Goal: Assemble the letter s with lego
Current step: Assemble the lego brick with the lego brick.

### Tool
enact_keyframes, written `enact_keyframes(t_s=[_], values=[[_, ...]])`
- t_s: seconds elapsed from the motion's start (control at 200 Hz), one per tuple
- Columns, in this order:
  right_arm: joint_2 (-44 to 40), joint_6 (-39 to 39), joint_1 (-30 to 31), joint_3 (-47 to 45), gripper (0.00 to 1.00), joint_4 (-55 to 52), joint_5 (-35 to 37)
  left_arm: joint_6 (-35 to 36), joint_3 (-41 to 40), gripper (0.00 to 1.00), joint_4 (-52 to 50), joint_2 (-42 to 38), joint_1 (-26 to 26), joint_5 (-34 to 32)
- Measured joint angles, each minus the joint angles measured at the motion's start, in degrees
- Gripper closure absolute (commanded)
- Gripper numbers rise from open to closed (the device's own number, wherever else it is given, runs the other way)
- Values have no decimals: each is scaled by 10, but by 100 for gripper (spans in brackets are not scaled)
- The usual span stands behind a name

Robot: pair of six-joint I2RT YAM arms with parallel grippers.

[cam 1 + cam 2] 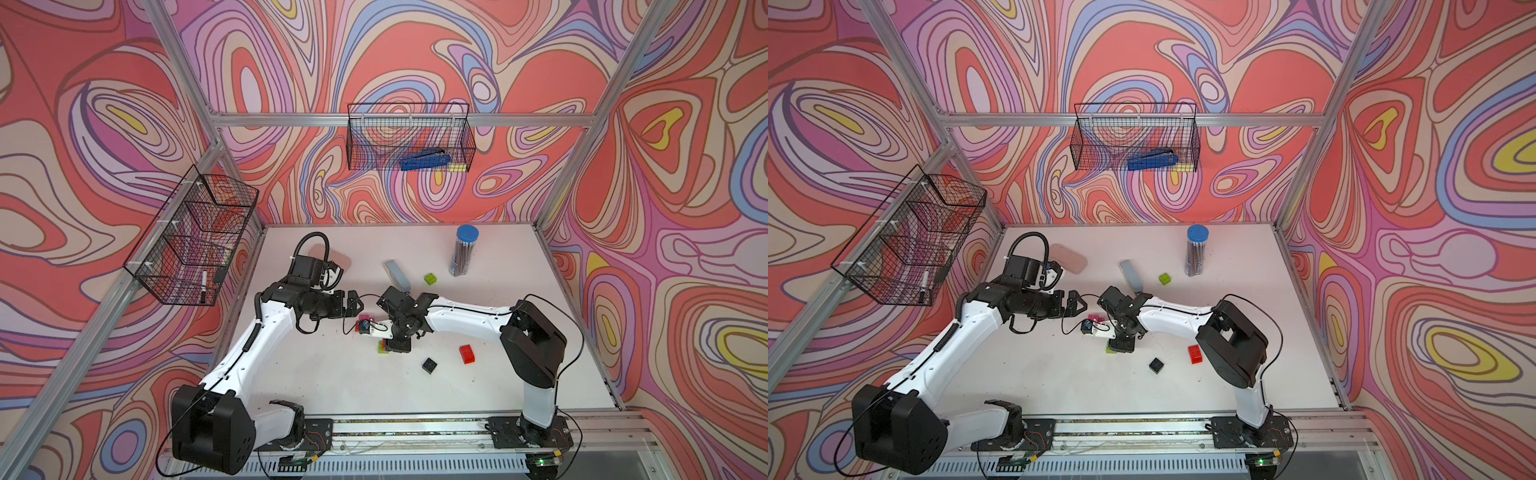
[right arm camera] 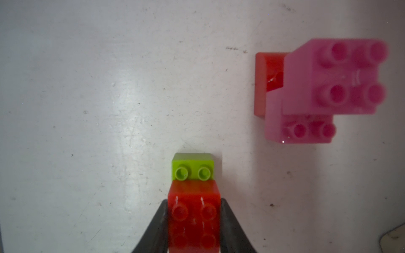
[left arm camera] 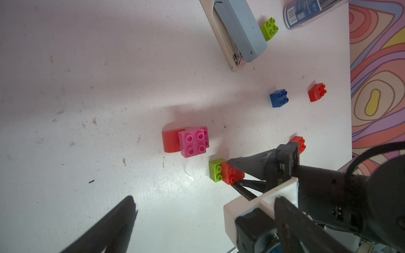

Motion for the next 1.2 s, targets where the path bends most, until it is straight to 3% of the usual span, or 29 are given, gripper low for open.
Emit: enact_keyframes(t_s=[0.741,1.197], values=[[13,30,3,27,82,-33,33,2,0,0,0,7,0,2],[-4,58,5,-13,83,14,34,2,0,0,0,7,0,4]])
